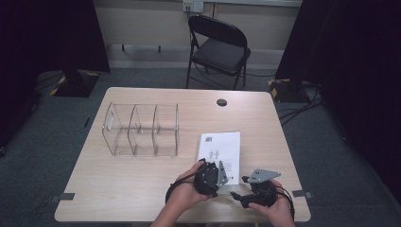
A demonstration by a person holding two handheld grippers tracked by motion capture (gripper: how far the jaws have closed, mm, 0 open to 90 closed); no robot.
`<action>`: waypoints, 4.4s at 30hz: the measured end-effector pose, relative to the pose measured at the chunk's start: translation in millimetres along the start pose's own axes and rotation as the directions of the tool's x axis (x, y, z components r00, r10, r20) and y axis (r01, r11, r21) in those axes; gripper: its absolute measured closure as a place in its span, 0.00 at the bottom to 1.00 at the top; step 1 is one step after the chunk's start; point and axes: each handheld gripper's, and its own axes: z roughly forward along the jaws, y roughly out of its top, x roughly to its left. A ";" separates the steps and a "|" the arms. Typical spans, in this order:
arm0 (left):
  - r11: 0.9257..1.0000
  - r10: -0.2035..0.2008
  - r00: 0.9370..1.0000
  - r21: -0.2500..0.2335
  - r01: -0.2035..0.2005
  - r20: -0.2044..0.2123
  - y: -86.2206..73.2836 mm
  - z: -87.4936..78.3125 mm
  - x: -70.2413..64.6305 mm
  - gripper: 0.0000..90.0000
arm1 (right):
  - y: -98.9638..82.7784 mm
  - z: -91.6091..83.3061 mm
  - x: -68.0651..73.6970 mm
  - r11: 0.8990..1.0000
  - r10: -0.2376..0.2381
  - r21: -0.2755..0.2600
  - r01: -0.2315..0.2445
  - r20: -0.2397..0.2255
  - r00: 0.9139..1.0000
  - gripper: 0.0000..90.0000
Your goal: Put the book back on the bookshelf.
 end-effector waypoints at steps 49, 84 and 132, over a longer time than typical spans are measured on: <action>0.999 0.017 0.999 0.050 -0.015 -0.041 20.9 -29.1 22.1 0.60 | 2.1 8.2 6.2 0.997 -0.059 -0.042 0.060 0.026 0.998 0.18; 0.991 -0.005 1.000 0.134 0.004 0.008 45.3 -45.5 26.7 0.63 | 15.7 13.3 20.4 0.940 -0.311 -0.088 0.330 0.180 0.933 0.19; 0.996 -0.010 0.998 0.084 0.005 0.059 44.8 -46.1 31.9 0.58 | 24.5 6.4 47.2 0.798 -0.567 -0.031 0.601 0.297 0.768 0.62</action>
